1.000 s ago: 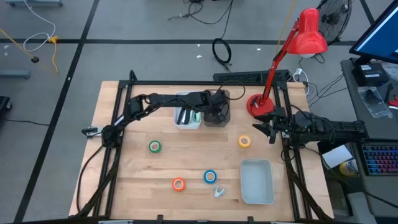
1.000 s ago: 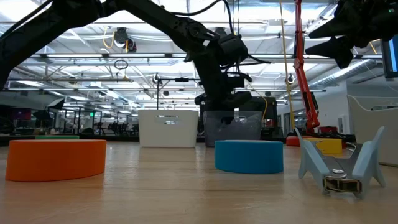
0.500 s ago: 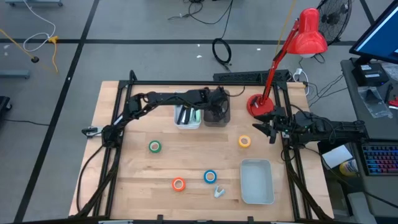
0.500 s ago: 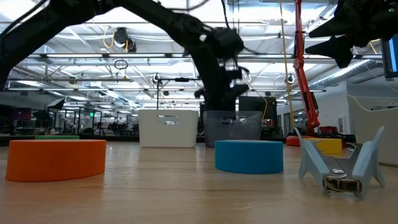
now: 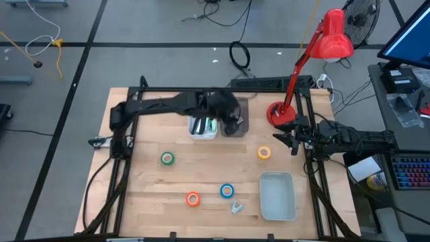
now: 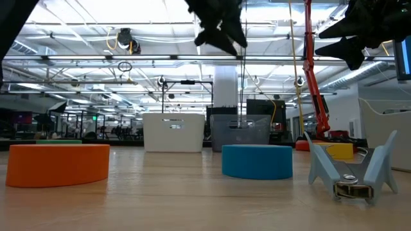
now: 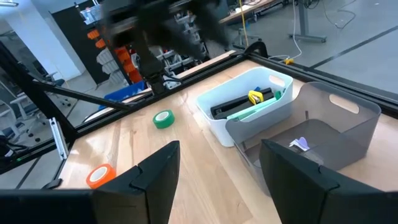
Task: Pick and place Stapler, Stapler remover, tape
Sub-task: Put the blue staple remover into the black bin
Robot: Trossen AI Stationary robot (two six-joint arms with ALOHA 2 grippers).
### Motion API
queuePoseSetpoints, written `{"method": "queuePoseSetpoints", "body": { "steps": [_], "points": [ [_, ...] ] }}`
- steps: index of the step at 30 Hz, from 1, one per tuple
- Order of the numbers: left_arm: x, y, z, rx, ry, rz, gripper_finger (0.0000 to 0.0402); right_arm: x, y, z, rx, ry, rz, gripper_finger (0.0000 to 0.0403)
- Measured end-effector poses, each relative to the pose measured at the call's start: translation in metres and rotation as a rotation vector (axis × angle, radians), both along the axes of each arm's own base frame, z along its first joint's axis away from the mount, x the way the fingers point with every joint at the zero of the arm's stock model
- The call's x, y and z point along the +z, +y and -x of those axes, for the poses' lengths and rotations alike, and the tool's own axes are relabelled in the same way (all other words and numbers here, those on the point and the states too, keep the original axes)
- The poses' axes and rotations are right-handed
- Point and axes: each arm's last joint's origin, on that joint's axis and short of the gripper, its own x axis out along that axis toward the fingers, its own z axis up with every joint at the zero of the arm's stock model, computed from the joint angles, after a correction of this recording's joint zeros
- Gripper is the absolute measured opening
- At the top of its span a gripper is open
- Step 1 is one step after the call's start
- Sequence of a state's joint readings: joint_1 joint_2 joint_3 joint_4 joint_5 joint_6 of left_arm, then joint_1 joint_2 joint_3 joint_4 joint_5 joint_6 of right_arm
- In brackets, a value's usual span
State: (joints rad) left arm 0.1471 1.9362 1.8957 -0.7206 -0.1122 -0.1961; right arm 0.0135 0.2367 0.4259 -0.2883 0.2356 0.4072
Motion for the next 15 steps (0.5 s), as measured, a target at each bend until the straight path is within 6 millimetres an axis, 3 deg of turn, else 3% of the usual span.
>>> {"method": "queuePoseSetpoints", "body": {
  "steps": [5, 10, 15],
  "points": [
    [0.001, -0.052, 0.001, -0.07, 0.023, 0.053, 0.0198, 0.0, 0.0, 0.0, 0.002, 0.001, 0.0, 0.0212],
    [-0.01, -0.101, -0.003, -0.146, 0.058, 0.052, 0.0198, 0.0, 0.0, 0.0, 0.004, -0.004, -0.001, 0.0212],
    [-0.01, -0.133, 0.0, -0.107, 0.027, 0.084, 0.0198, 0.003, 0.001, -0.001, 0.007, -0.045, -0.053, 0.0212]
  ]
}}
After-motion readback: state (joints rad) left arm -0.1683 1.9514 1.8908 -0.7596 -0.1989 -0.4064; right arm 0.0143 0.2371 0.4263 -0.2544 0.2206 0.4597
